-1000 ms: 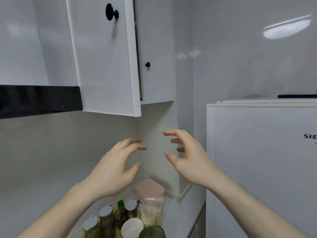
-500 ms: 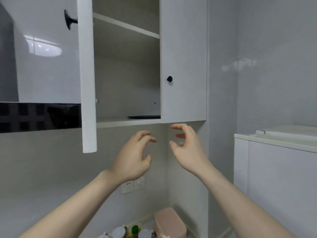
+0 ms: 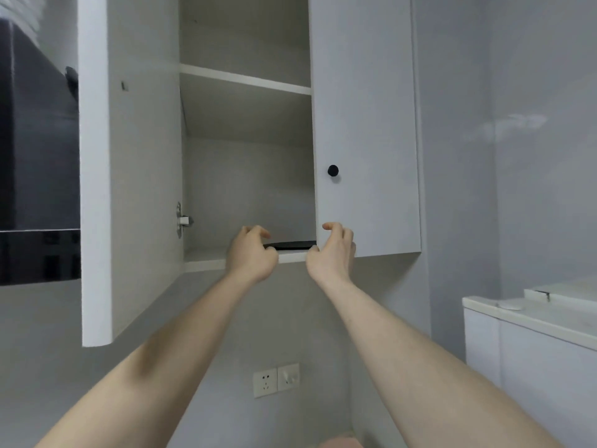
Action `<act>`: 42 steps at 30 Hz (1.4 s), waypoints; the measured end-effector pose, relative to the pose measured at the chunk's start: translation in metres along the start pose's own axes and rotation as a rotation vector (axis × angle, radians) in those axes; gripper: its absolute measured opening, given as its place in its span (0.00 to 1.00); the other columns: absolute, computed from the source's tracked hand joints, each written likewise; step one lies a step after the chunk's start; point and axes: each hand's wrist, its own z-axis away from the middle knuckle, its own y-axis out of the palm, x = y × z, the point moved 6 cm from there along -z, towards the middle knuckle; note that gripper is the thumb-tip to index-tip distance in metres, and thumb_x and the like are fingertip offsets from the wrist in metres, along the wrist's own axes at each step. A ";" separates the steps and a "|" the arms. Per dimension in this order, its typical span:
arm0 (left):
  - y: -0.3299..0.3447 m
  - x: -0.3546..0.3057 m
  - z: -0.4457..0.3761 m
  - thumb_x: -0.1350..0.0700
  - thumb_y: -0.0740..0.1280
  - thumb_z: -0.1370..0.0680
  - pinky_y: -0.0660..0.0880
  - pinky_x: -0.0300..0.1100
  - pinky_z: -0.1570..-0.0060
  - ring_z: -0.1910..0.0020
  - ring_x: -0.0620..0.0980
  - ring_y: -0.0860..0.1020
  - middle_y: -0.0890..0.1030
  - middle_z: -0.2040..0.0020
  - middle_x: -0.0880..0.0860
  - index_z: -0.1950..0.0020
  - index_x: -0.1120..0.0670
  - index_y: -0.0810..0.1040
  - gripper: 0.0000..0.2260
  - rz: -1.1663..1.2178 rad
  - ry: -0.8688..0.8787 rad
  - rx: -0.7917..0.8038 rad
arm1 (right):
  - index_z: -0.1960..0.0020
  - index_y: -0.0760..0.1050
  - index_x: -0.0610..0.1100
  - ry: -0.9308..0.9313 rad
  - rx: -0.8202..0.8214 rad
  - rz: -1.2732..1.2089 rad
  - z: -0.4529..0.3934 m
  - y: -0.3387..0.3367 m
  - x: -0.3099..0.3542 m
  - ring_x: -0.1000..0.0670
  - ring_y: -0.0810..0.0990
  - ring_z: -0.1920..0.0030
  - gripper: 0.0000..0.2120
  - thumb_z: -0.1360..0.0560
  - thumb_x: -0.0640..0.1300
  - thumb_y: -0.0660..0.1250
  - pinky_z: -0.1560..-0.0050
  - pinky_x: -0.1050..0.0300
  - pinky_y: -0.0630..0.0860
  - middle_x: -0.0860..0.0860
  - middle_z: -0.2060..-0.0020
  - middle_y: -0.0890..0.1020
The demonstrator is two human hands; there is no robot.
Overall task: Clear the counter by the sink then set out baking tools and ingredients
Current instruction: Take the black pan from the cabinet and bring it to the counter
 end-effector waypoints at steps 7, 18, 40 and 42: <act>0.023 0.004 -0.041 0.54 0.65 0.25 0.71 0.49 0.35 0.33 0.58 0.73 0.73 0.32 0.55 0.33 0.52 0.75 0.20 -0.145 -0.185 0.108 | 0.23 0.60 0.46 -0.014 0.001 0.137 -0.042 0.009 -0.006 0.43 0.64 0.28 0.30 0.23 0.37 0.64 0.32 0.52 0.68 0.48 0.25 0.61; 0.056 0.027 -0.076 0.45 0.62 0.28 0.74 0.49 0.36 0.41 0.59 0.78 0.80 0.40 0.55 0.39 0.54 0.75 0.21 -0.206 -0.410 0.339 | 0.18 0.43 0.42 -0.157 -0.139 0.491 -0.058 0.036 -0.015 0.35 0.53 0.22 0.39 0.20 0.42 0.64 0.24 0.47 0.60 0.38 0.20 0.48; 0.084 0.044 -0.125 0.54 0.59 0.16 0.74 0.42 0.44 0.33 0.56 0.76 0.77 0.30 0.55 0.29 0.56 0.75 0.17 -0.340 -0.331 0.367 | 0.18 0.39 0.42 -0.238 -0.137 0.570 -0.060 0.042 -0.025 0.32 0.51 0.21 0.38 0.17 0.46 0.61 0.23 0.45 0.59 0.36 0.20 0.46; 0.086 0.050 -0.133 0.57 0.54 0.16 0.70 0.45 0.35 0.30 0.56 0.74 0.74 0.27 0.53 0.28 0.54 0.73 0.18 -0.286 -0.323 0.331 | 0.18 0.39 0.42 -0.231 -0.130 0.556 -0.059 0.042 -0.026 0.32 0.51 0.21 0.38 0.17 0.46 0.61 0.23 0.45 0.59 0.36 0.20 0.46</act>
